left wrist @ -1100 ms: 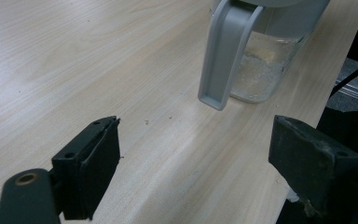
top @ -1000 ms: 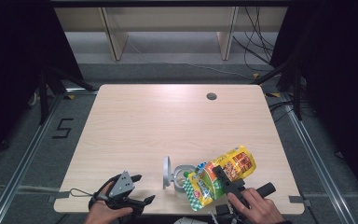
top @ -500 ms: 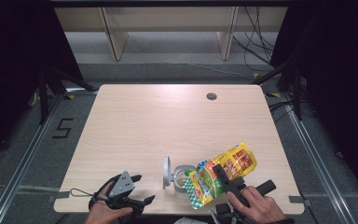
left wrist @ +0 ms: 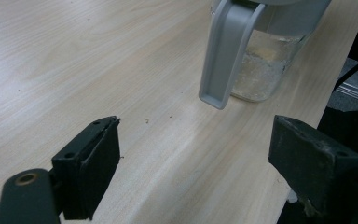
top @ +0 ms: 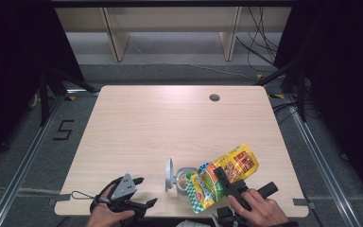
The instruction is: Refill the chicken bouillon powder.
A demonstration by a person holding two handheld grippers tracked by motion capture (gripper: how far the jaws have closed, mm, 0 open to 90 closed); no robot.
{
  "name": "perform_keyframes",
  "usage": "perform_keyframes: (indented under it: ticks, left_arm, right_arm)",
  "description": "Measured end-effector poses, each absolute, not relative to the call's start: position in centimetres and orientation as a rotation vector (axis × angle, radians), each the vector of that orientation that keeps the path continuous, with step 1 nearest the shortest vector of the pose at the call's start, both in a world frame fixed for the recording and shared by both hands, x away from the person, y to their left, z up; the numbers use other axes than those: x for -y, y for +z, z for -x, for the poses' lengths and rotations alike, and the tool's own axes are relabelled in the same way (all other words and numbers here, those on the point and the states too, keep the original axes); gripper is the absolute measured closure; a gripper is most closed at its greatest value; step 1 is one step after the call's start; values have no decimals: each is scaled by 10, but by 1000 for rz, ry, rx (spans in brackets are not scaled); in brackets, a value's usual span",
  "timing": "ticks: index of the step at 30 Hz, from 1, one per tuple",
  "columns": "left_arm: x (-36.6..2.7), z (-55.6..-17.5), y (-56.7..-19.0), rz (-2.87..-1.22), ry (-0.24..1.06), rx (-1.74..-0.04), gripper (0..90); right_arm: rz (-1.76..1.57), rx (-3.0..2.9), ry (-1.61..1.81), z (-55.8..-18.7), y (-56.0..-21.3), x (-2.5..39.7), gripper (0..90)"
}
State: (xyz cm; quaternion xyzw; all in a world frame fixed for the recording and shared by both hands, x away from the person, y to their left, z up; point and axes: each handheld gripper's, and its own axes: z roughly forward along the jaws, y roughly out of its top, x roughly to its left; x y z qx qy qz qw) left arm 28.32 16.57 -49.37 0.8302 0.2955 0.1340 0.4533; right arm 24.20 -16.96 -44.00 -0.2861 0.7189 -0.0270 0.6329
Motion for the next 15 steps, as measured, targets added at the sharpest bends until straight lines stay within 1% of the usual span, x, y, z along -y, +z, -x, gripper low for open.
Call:
perform_keyframes:
  ticks: [10, 12, 13, 15]
  left_arm:
    - [-165, -283, -494, -2037, 327, -734, 159]
    - [-167, -284, -493, -2063, 341, -724, 160]
    - [-165, -283, -494, -2033, 326, -736, 160]
    - [-165, -283, -494, -2037, 327, -735, 160]
  right_arm:
    - [654, -1638, -67, -242, -443, 170, 590]
    - [672, -1632, -82, -243, -442, 169, 591]
    - [662, -1637, -82, -242, -442, 170, 592]
    - [658, -1639, -79, -241, -441, 170, 592]
